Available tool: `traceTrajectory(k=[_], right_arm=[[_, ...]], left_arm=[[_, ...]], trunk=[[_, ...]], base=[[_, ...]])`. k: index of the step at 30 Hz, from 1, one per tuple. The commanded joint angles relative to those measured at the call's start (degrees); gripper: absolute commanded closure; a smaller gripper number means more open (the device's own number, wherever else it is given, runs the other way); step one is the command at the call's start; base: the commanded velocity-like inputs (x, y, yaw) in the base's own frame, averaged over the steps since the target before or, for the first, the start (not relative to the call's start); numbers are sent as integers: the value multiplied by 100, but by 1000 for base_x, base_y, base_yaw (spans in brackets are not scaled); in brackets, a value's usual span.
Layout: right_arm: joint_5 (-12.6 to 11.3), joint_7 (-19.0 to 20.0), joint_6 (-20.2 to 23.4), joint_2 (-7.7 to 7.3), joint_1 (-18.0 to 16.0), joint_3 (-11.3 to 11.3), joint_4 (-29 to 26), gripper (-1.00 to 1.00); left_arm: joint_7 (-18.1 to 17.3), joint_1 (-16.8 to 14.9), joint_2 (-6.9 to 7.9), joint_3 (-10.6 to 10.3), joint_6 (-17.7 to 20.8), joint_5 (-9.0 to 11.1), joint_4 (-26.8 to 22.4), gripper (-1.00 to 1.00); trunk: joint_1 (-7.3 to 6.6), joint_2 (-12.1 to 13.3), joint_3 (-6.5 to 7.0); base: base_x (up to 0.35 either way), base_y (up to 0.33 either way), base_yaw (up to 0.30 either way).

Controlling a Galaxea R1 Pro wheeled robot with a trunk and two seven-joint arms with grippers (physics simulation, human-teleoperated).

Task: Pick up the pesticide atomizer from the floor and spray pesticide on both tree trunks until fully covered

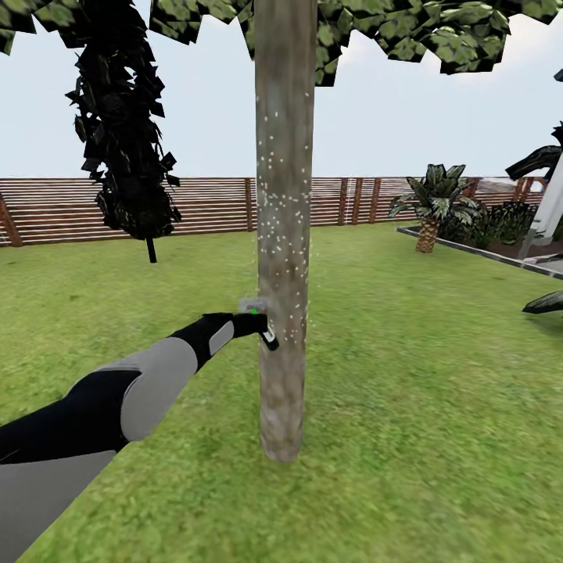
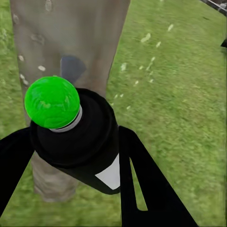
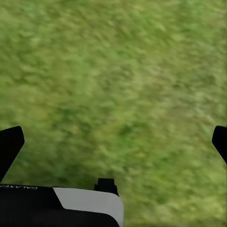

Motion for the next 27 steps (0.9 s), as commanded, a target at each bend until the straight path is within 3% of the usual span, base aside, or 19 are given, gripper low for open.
traceTrajectory(k=[1, 4, 6, 18, 27], right_arm=[[52, -39, -29, 2, -11, 9, 22, -100], [52, -39, -29, 2, -11, 9, 23, -100], [52, -39, -30, 2, -11, 9, 23, -100], [52, -39, -27, 2, -11, 9, 22, -100], [52, -39, -26, 2, -11, 9, 23, -100]], left_arm=[[-10, 43, 0, 67, -118, 19, -12, 100], [-8, 113, 0, 73, -641, 14, -11, 100], [-4, 140, 0, 70, -795, 12, -11, 100], [-3, 149, 0, 68, -849, 11, -11, 100], [20, 232, 0, 78, -873, 0, -19, 100]], trunk=[[3, -15, -12], [3, -15, -12], [3, -15, -12], [3, -15, -12], [3, -15, -12]], base=[[0, 0, 0], [-90, 49, 0], [-91, 54, 0], [149, 6, 0], [26, 0, 0]])
